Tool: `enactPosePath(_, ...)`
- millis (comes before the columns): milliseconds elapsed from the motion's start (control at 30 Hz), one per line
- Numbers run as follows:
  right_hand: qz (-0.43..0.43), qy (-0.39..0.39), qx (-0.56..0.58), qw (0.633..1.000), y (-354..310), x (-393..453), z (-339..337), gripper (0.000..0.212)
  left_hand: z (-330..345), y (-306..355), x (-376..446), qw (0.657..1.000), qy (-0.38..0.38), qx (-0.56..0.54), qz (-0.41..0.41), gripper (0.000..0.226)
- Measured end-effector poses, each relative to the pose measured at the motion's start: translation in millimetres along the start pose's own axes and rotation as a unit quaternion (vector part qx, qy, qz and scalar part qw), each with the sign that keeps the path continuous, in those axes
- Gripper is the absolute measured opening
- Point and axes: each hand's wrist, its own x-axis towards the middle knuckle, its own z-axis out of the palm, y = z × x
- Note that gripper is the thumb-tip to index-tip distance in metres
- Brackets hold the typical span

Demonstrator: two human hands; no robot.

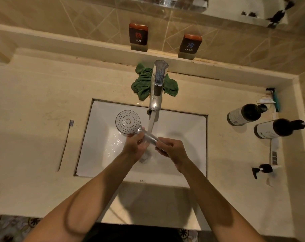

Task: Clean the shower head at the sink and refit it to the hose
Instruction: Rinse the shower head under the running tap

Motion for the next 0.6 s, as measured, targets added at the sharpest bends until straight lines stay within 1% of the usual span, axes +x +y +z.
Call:
enactPosePath(67,-0.025,-0.001,-0.07,0.997,-3,-1,-3,0.023,2,-6,-1,1.0,-0.003,0.011,-0.011,0.038)
enactPosePath(133,-0.052,0.0,-0.134,0.99,-6,-1,-4,0.022,5,-9,-3,0.999,-0.034,0.032,-0.023,0.021)
enactPosePath(167,-0.061,0.003,-0.154,0.986,-7,-1,-3,0.022,7,-9,-5,0.997,-0.053,0.044,-0.031,0.016)
enactPosePath(233,-0.068,0.018,-0.178,0.981,-7,-1,-3,0.025,8,-10,-6,0.995,-0.076,0.062,-0.038,0.013)
enactPosePath(267,-0.073,0.028,-0.192,0.978,-7,-3,-3,0.027,7,-11,-6,0.995,-0.069,0.062,-0.04,0.016)
enactPosePath(367,-0.106,0.043,-0.248,0.962,-3,-9,-8,0.023,5,-14,-6,0.996,-0.036,0.055,-0.056,0.042)
enactPosePath(433,-0.106,0.045,-0.253,0.961,0,-16,-16,0.024,2,-19,-5,0.996,-0.02,0.061,-0.056,0.046)
enactPosePath(500,-0.086,0.037,-0.231,0.968,4,-21,-24,0.031,-1,-25,-5,0.996,-0.008,0.059,-0.059,0.048)
enactPosePath(600,-0.061,0.02,-0.242,0.968,8,-26,-33,0.036,-3,-36,-6,0.995,0.002,0.043,-0.085,0.052)
